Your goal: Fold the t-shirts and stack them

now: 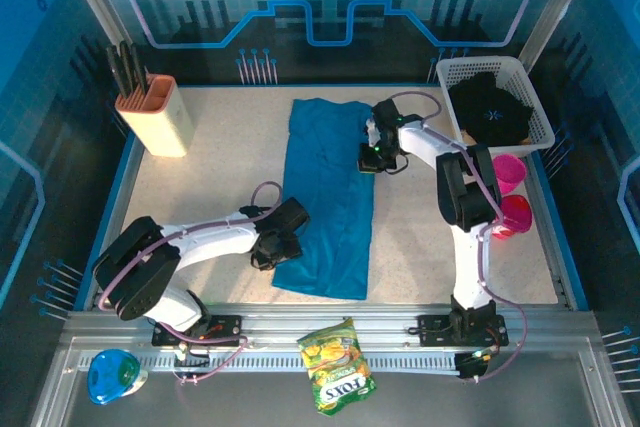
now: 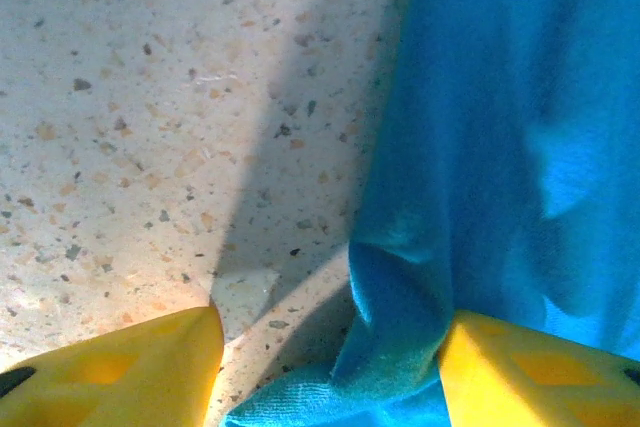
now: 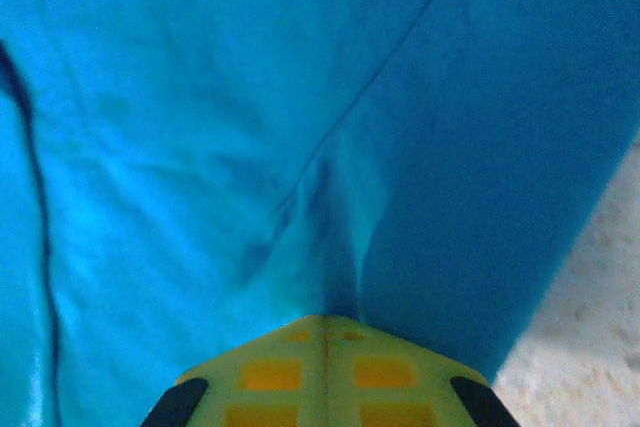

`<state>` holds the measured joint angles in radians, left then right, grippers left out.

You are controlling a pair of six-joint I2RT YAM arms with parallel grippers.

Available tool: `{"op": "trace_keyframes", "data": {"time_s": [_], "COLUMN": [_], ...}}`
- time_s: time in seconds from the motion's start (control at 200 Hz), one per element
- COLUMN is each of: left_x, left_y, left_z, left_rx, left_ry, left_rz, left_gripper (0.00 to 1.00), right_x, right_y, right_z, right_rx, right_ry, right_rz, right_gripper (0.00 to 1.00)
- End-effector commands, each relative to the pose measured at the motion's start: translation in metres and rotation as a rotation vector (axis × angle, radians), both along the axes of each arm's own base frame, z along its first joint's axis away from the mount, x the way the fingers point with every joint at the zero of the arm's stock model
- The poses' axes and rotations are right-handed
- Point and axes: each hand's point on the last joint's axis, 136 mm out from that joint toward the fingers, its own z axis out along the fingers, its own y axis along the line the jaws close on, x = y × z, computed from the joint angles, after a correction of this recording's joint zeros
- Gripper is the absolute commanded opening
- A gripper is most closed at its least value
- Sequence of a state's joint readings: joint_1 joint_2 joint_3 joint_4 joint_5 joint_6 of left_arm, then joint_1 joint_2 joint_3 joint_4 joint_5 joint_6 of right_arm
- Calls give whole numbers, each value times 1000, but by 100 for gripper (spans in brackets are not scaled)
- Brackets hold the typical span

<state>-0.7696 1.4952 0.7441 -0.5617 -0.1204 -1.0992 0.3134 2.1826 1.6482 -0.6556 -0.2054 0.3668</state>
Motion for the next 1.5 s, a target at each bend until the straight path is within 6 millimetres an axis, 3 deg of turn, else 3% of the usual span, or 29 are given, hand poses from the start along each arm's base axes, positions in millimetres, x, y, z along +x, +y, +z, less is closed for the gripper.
{"op": "trace_keyframes", "data": {"time_s": [0.0, 0.17, 0.195, 0.3, 0.485, 0.58, 0.666, 0.746, 0.861, 0.981, 1.086, 1.196, 1.291, 1.361, 1.426, 1.496], "left_x": [-22, -28, -28, -27, -20, -9, 10, 34, 67, 87, 90, 83, 61, 42, 26, 1], "left_y": [-12, -30, -34, -48, -56, -55, -51, -47, -39, -38, -37, -38, -48, -52, -50, -52], "left_z": [-17, -19, -19, -20, -14, 6, 39, 84, 157, 232, 289, 334, 350, 348, 336, 301], "left_rx": [-60, -129, -139, -175, -169, -139, -74, -8, 78, 124, 159, 194, 198, 208, 221, 244], "left_ry": [73, 73, 73, 71, 49, -7, -109, -259, -521, -798, -1031, -1242, -1404, -1475, -1466, -1399], "left_rz": [13, 10, 9, -2, -16, -53, -124, -198, -320, -453, -573, -695, -908, -1056, -1182, -1441], "left_gripper": [60, 60, 60, 60, 60, 60, 63, 70, 83, 95, 99, 99, 99, 99, 99, 99], "right_x": [7, 29, 30, 39, 38, 38, 37, 28, -1, -47, -89, -137, -172, -191, -212, -238], "right_y": [-3, -5, -6, -5, 1, 5, 11, 13, 7, -5, -21, -31, -43, -53, -54, -49], "right_z": [-12, -13, -23, -25, -11, 12, 72, 133, 216, 278, 310, 320, 308, 303, 296, 281], "right_rx": [-58, -88, -99, -111, -78, -43, -7, 9, -2, -64, -118, -118, -135, -141, -123, -108], "right_ry": [17, -6, 13, 20, 0, -54, -189, -337, -554, -748, -898, -1050, -1122, -1131, -1104, -1056], "right_rz": [-15, 12, 22, 60, 99, 135, 185, 234, 299, 358, 380, 467, 493, 485, 542, 665], "right_gripper": [6, 5, 5, 5, 4, 7, 11, 14, 19, 25, 36, 66, 86, 88, 88, 86]}}
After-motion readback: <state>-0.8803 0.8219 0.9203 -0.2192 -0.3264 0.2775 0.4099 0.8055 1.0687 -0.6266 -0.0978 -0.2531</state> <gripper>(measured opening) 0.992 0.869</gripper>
